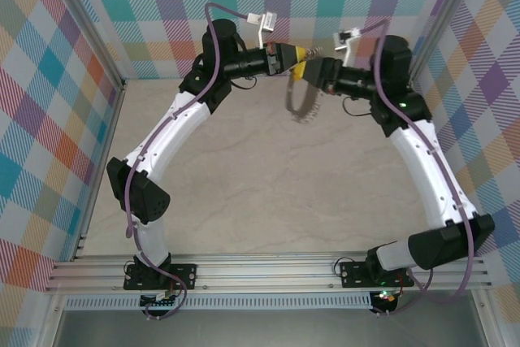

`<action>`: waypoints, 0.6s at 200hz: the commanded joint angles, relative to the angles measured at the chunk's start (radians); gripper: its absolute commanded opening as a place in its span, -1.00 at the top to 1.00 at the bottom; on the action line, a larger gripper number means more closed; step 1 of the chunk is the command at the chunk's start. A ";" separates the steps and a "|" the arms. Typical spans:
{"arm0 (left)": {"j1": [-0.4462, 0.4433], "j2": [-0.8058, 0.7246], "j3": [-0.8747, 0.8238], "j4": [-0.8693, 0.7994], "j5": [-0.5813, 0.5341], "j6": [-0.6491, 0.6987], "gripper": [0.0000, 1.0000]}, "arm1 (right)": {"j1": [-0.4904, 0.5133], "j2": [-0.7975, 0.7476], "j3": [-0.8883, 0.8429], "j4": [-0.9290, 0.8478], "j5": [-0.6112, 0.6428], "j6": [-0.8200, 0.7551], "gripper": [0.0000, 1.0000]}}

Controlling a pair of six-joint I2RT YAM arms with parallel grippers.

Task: Put the keys on the keyring

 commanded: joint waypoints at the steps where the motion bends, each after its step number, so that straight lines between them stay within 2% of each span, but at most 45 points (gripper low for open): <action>1: -0.007 -0.015 0.015 0.115 0.056 -0.027 1.00 | -0.118 -0.101 -0.045 0.134 -0.061 0.073 0.09; 20: -0.006 -0.011 0.026 0.149 0.085 -0.045 1.00 | -0.207 -0.123 -0.087 0.242 -0.082 0.171 0.08; 33: -0.005 -0.008 0.036 0.168 0.098 -0.055 1.00 | -0.233 -0.119 -0.094 0.290 -0.089 0.215 0.10; 63: -0.004 -0.002 0.052 0.222 0.127 -0.083 1.00 | -0.234 -0.079 -0.103 0.425 -0.109 0.322 0.24; 89: -0.004 0.002 0.062 0.261 0.139 -0.111 1.00 | -0.226 -0.051 -0.110 0.532 -0.127 0.400 0.47; 120: -0.005 0.006 0.073 0.311 0.147 -0.145 1.00 | -0.187 -0.036 -0.097 0.570 -0.137 0.416 0.48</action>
